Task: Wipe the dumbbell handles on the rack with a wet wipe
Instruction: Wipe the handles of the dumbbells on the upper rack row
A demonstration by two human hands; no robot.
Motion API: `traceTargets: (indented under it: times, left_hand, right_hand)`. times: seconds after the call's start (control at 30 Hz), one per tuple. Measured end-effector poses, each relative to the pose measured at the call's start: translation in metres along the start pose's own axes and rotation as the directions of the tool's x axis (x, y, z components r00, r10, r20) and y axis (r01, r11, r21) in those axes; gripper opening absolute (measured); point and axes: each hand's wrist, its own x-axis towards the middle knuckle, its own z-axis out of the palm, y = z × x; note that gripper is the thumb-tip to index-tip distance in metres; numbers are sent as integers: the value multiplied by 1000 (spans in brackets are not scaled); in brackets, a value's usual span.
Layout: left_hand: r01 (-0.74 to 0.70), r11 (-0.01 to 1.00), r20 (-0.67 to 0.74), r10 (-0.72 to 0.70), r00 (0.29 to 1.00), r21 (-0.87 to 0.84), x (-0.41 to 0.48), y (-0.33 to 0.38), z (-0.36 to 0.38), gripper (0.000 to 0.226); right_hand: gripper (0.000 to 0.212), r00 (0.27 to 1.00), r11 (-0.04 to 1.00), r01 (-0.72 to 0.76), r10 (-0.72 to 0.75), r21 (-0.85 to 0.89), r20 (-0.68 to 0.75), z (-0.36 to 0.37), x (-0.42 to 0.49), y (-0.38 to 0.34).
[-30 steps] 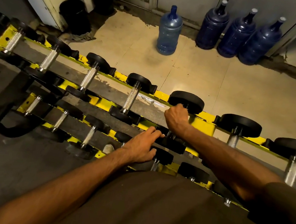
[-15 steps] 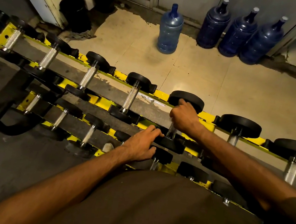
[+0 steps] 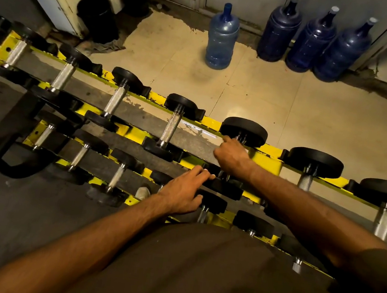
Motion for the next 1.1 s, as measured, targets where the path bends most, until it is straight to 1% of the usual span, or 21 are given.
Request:
traceTargets:
  times: [0.07,0.17,0.23,0.3,0.33,0.4,0.47,0.5,0.53,0.57,0.6,0.63,0.67,0.7,0.73,0.8,0.87,0.93,1.03,1.07,1.1]
  left_hand:
    - [2,1000,-3,-2,1000,1,-1,0,1,61]
    - [4,1000,-7,-4,1000,-6,-1,0,1,62]
    - [3,1000,-14,-3,1000,-11,-1,1,2,62]
    - [1,1000,-19,-1,1000,-14,-1,1,2,61]
    - [-1,1000,-22,1,1000,-15,-1,1,2,60]
    - [2,1000,-26,-3,1000,-21,0,1,1,59]
    - [7,1000,-29,-8,1000,-18,1,1,1,58]
    - [8,1000,-30,-8,1000,-16,1,1,0,58]
    - [6,1000,-28,-6,1000,-15,1,2,0,59]
    - [4,1000,-22,-5,1000,-16,1,2,0,59]
    - [5,1000,-15,-5,1000,-19,1,2,0,60]
    - [7,1000,-6,-7,1000,-19,1,2,-1,60]
    - [8,1000,3,-8,1000,-18,1,2,-1,61]
    - [10,1000,10,-9,1000,-16,1,3,-1,61]
    - [10,1000,14,-10,1000,-15,1,3,-2,62]
    - [13,1000,17,-13,1000,-14,1,3,-2,62]
    - [14,1000,17,-14,1000,-9,1,3,-2,62]
    - [6,1000,12,-6,1000,-10,1,2,-2,61]
    - [1,1000,1,-1,1000,-9,1,1,-1,58]
    - [3,1000,0,-3,1000,-11,2,2,-1,58]
    - [6,1000,-1,-6,1000,-12,2,2,-1,57]
  right_hand:
    - [23,992,991,95,-102,93,74,5,-3,-9]
    - [18,995,979,82,-91,188,40,0,-6,4]
    - [17,998,969,0,15,246,-60,0,-9,20]
    - [18,975,920,-90,159,380,-154,10,-18,32]
    - [16,961,884,-114,214,453,-175,17,-26,32]
    - [3,948,774,-155,291,613,-127,36,-43,25]
    - [16,907,554,-246,421,796,-12,62,-51,13]
    - [17,850,354,-286,522,890,66,72,-52,8]
    - [15,775,93,-280,610,955,168,80,-49,5]
    - [14,700,-176,-231,653,957,289,84,-44,4]
    - [15,639,-398,-150,659,905,396,83,-37,3]
    - [17,601,-559,-61,641,827,478,79,-30,5]
    - [19,574,-664,38,626,747,528,75,-22,8]
    - [19,559,-725,118,614,679,558,69,-15,11]
    - [19,550,-755,180,608,630,572,64,-9,14]
    - [21,570,-787,194,577,586,585,61,-2,16]
    - [17,620,-806,102,509,583,597,65,-5,15]
    - [13,651,-770,-40,463,636,602,72,-18,17]
    - [9,712,-652,-130,463,747,528,81,-39,17]
    - [8,741,-564,-124,495,817,454,79,-43,12]
    - [8,761,-404,-127,546,906,350,76,-45,6]
